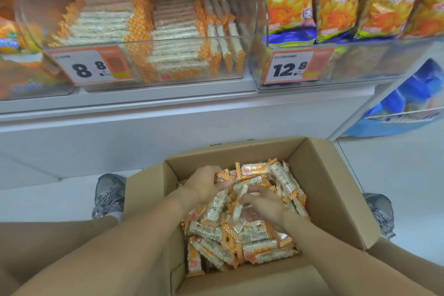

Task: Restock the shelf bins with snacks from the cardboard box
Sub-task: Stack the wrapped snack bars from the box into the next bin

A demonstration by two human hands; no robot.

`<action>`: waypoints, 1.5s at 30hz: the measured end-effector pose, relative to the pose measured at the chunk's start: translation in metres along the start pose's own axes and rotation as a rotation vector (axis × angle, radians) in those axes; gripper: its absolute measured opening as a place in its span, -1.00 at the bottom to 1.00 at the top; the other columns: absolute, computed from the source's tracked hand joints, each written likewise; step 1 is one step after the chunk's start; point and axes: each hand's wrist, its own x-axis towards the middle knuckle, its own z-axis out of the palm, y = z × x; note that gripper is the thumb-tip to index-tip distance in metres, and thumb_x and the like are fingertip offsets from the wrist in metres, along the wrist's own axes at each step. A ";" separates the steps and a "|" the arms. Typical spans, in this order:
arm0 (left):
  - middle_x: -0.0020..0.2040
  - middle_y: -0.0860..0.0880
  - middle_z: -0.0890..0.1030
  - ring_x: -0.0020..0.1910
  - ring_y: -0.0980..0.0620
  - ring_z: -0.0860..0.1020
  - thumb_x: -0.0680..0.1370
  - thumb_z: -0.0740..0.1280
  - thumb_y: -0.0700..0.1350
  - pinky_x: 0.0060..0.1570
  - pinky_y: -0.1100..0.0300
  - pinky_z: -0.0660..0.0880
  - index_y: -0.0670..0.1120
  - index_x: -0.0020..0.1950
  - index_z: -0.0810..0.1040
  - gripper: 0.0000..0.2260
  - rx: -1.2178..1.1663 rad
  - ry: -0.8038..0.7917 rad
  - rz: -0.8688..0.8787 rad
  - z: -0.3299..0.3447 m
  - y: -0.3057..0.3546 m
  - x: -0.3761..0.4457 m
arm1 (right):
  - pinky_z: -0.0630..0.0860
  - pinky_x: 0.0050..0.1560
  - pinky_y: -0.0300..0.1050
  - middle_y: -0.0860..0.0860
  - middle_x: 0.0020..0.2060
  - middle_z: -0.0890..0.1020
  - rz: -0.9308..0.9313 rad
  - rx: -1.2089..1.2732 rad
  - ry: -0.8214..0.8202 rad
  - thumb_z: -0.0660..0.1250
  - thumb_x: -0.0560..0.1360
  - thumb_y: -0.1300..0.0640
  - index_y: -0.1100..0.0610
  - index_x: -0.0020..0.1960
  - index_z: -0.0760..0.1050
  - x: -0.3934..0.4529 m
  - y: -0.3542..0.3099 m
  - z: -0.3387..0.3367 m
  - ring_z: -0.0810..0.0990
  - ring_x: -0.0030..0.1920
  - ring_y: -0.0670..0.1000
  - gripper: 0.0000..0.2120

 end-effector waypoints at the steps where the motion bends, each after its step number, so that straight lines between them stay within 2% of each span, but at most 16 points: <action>1: -0.09 -0.06 0.61 -0.17 -0.06 0.60 0.61 0.37 -0.02 -0.26 0.21 0.42 -0.16 0.12 0.55 -0.78 -0.102 -0.010 0.013 -0.013 0.007 -0.002 | 0.60 -0.28 -0.04 0.21 -0.07 0.61 -0.038 0.076 -0.010 0.42 0.49 0.24 0.13 0.34 0.33 -0.003 -0.013 0.001 0.64 -0.31 0.12 -0.52; 4: -0.01 -0.21 0.61 -0.33 -0.06 0.67 0.63 0.30 -0.24 -0.44 0.21 0.55 -0.21 0.14 0.46 -0.89 -0.472 -0.153 0.004 -0.054 0.028 -0.015 | 0.48 -0.40 -0.08 0.24 -0.03 0.58 -0.170 0.193 -0.031 0.38 0.49 0.29 0.08 0.37 0.33 -0.015 -0.052 0.001 0.56 -0.40 0.14 -0.50; 6: -0.04 -0.31 0.56 -0.19 -0.19 0.67 0.62 0.30 -0.31 -0.23 0.13 0.65 -0.25 0.16 0.46 -0.87 -0.705 -0.209 -0.015 -0.082 0.042 -0.028 | 0.46 -0.44 -0.10 0.26 -0.07 0.57 -0.264 0.244 -0.059 0.36 0.48 0.34 0.10 0.40 0.34 -0.025 -0.071 0.000 0.54 -0.42 0.13 -0.47; 9: -0.06 -0.30 0.54 -0.16 -0.20 0.59 0.59 0.34 -0.06 -0.11 0.09 0.58 -0.27 0.11 0.50 -0.73 -0.886 -0.192 0.003 -0.109 0.065 -0.046 | 0.55 -0.29 -0.03 0.26 -0.10 0.58 -0.371 0.422 -0.218 0.30 0.51 0.32 0.22 0.40 0.36 -0.045 -0.094 0.008 0.57 -0.33 0.11 -0.54; 12: -0.14 -0.28 0.58 -0.26 -0.09 0.54 0.52 0.44 0.00 -0.15 0.08 0.53 -0.26 -0.02 0.55 -0.69 -0.607 -0.024 0.124 -0.122 0.083 -0.063 | 0.58 -0.17 -0.06 0.24 -0.05 0.53 -0.457 0.474 -0.369 0.33 0.55 0.14 0.36 0.27 0.45 -0.068 -0.110 0.028 0.52 -0.25 0.04 -0.62; 15: -0.04 -0.16 0.64 -0.23 0.02 0.58 0.49 0.51 -0.13 -0.17 0.16 0.54 -0.21 0.02 0.60 -0.79 -0.354 0.082 0.252 -0.139 0.089 -0.078 | 0.61 -0.15 -0.02 0.19 -0.11 0.56 -0.519 0.502 -0.387 0.47 0.49 0.12 0.26 0.10 0.51 -0.085 -0.120 0.041 0.53 -0.23 0.05 -0.71; 19: 0.24 0.11 0.58 0.19 0.29 0.51 0.50 0.51 -0.18 0.04 0.34 0.46 0.00 0.21 0.59 -0.69 -0.073 0.101 0.413 -0.170 0.088 -0.099 | 0.64 -0.15 0.02 0.18 -0.17 0.63 -0.603 0.516 -0.316 0.45 0.48 0.24 0.26 0.03 0.49 -0.099 -0.128 0.043 0.58 -0.28 0.07 -0.80; 23: 0.51 0.22 0.30 0.37 0.20 0.37 0.49 0.51 -0.23 -0.21 0.18 0.63 0.14 0.47 0.39 -0.37 -0.146 0.116 0.379 -0.195 0.084 -0.116 | 0.60 -0.32 -0.02 0.16 -0.28 0.57 -0.659 0.615 -0.319 0.35 0.35 0.19 0.23 0.12 0.43 -0.109 -0.140 0.034 0.58 -0.36 0.09 -0.65; 27: 0.34 -0.03 0.49 -0.03 -0.10 0.70 0.47 0.47 -0.36 -0.01 0.11 0.64 -0.05 0.31 0.55 -0.55 -0.390 0.086 0.276 -0.206 0.077 -0.118 | 0.62 -0.34 0.01 0.13 -0.45 0.50 -0.765 0.628 -0.274 0.30 0.33 0.33 0.14 -0.18 0.51 -0.119 -0.154 0.020 0.64 -0.37 0.18 -0.87; 29: 0.31 -0.04 0.50 -0.07 -0.21 0.70 0.48 0.42 -0.42 -0.04 0.12 0.63 -0.11 0.30 0.56 -0.57 -0.526 0.084 0.214 -0.208 0.072 -0.117 | 0.64 -0.27 0.00 0.20 -0.36 0.60 -0.818 0.515 -0.272 0.31 0.30 0.41 0.17 -0.03 0.45 -0.121 -0.158 0.016 0.68 -0.28 0.22 -0.71; 31: 0.24 -0.12 0.56 -0.04 -0.26 0.69 0.48 0.41 -0.44 -0.07 0.10 0.65 -0.15 0.28 0.56 -0.59 -0.693 0.095 0.152 -0.210 0.071 -0.116 | 0.66 -0.20 -0.02 0.29 -0.11 0.68 -0.848 0.420 -0.253 0.37 0.28 0.51 0.17 0.04 0.37 -0.119 -0.159 0.013 0.70 -0.13 0.27 -0.56; 33: 0.07 -0.24 0.65 -0.03 -0.25 0.69 0.46 0.43 -0.30 -0.10 0.09 0.65 -0.21 0.22 0.56 -0.67 -0.848 0.119 0.097 -0.210 0.072 -0.115 | 0.68 -0.17 0.02 0.24 0.11 0.68 -0.873 0.374 -0.210 0.47 0.27 0.60 0.19 0.04 0.36 -0.115 -0.159 0.012 0.69 -0.01 0.33 -0.48; 37: 0.00 -0.28 0.69 -0.14 -0.13 0.67 0.33 0.49 -0.16 -0.15 0.09 0.63 -0.26 0.00 0.64 -0.71 -0.843 0.242 0.062 -0.211 0.075 -0.109 | 0.66 -0.06 0.23 0.19 0.04 0.70 -0.922 0.215 0.020 0.61 0.22 0.35 0.23 0.01 0.48 -0.110 -0.161 0.021 0.69 0.00 0.30 -0.55; 41: 0.01 -0.21 0.70 -0.22 -0.06 0.66 0.23 0.61 -0.30 -0.20 0.17 0.58 -0.19 0.19 0.60 -0.46 -0.847 0.129 0.003 -0.214 0.078 -0.107 | 0.56 -0.18 -0.17 -0.05 -0.20 0.68 -0.924 0.011 0.273 0.67 0.12 -0.05 0.12 -0.07 0.51 -0.112 -0.167 0.032 0.63 -0.15 -0.08 -0.47; 43: 0.02 -0.15 0.69 -0.16 -0.01 0.66 0.28 0.55 -0.30 -0.12 0.16 0.60 -0.17 0.26 0.57 -0.45 -0.845 0.001 -0.012 -0.211 0.080 -0.110 | 0.51 -0.19 -0.19 -0.09 -0.26 0.59 -0.889 -0.048 0.276 0.65 0.09 -0.22 0.04 -0.03 0.51 -0.112 -0.169 0.036 0.53 -0.25 -0.12 -0.39; 45: 0.08 -0.18 0.67 -0.03 -0.06 0.65 0.34 0.49 -0.31 0.09 -0.01 0.58 -0.21 0.26 0.57 -0.52 -0.852 -0.057 0.003 -0.206 0.085 -0.112 | 0.51 -0.21 -0.12 -0.09 -0.32 0.55 -0.872 -0.125 0.223 0.61 0.11 -0.33 -0.08 0.06 0.49 -0.112 -0.169 0.040 0.49 -0.31 -0.11 -0.35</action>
